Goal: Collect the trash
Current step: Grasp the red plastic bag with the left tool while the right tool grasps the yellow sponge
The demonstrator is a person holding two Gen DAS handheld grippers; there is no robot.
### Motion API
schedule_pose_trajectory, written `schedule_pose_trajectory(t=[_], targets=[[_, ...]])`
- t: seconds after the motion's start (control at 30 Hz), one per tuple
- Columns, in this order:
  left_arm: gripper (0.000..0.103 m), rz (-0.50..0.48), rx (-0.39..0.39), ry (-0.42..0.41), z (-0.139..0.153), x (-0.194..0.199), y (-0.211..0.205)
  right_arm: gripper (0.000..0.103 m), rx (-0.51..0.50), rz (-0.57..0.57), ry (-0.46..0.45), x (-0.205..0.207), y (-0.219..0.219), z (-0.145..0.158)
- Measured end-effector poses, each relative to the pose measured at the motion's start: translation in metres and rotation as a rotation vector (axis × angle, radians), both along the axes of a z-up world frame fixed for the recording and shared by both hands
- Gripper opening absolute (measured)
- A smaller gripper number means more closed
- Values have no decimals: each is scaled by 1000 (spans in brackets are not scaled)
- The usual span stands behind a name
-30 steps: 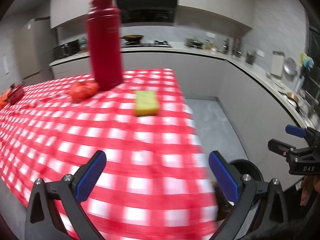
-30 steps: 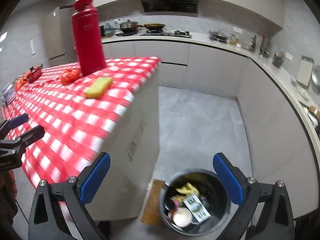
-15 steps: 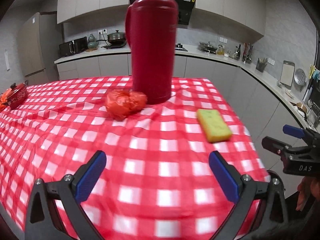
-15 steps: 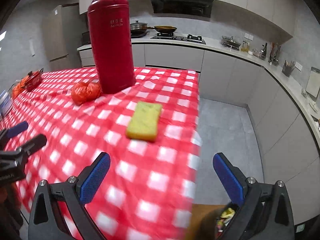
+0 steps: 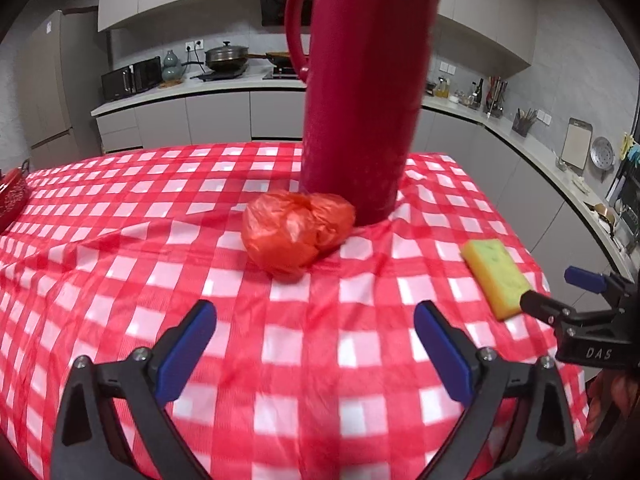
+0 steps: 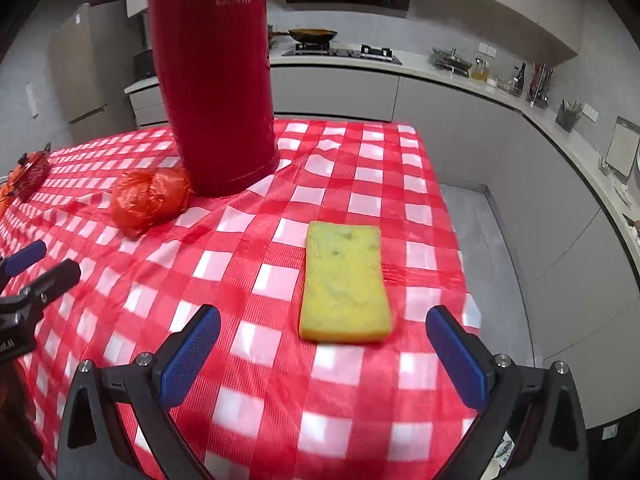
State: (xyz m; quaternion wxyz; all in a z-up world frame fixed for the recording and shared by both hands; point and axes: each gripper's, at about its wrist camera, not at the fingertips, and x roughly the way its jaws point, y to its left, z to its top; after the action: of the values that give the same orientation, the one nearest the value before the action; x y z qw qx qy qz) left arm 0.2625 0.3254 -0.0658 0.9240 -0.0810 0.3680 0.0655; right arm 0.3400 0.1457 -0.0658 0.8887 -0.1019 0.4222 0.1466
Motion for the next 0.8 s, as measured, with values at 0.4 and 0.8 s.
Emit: schedule_pose_trajectory(t=[0.4, 0.8], targets=[[98, -44, 52, 70, -30, 66, 15, 86, -7, -51, 75, 53, 3, -34], [78, -116, 47, 105, -43, 99, 17, 64, -1, -44, 110, 91, 16, -45]])
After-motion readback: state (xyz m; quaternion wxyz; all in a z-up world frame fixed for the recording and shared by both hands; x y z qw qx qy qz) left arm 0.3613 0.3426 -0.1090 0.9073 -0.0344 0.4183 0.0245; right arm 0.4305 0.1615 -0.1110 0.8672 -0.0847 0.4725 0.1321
